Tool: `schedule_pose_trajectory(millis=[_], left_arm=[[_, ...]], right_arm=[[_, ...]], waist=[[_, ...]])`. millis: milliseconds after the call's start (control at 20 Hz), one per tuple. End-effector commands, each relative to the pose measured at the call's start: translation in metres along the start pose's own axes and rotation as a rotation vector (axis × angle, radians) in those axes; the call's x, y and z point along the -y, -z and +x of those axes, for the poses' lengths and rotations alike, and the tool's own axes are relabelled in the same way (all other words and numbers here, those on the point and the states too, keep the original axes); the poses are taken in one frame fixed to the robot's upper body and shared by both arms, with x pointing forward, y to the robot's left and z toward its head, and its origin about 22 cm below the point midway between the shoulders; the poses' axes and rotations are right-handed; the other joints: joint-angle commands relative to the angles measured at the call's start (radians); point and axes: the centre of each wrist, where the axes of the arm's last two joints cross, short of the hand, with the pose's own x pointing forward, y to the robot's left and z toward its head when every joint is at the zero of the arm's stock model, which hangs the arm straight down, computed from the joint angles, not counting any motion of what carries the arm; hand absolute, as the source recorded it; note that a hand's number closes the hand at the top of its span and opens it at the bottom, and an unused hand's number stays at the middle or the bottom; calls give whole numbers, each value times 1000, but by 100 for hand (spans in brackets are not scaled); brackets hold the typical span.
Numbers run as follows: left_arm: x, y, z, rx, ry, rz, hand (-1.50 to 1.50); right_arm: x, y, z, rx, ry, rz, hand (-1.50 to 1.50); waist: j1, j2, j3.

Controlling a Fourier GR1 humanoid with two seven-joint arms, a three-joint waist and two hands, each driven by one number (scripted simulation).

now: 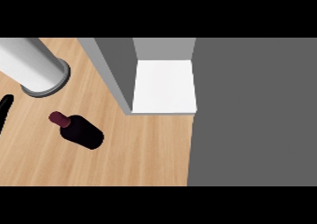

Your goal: Pick up the wine, place it into the cabinet and close the cabinet

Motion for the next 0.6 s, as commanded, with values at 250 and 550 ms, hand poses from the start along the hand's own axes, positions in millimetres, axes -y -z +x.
schedule_pose_trajectory(millis=[250, 550], left_arm=[[-10, -19, 29, 156, 22, 22, -150], [-17, -12, -3, 96, 57, 77, -150]], right_arm=[[-4, -32, 50, 86, 5, -1, -150], [-6, -26, 42, 91, 43, -28, -150]], waist=[[1, 2, 0], [-1, 6, 0]])
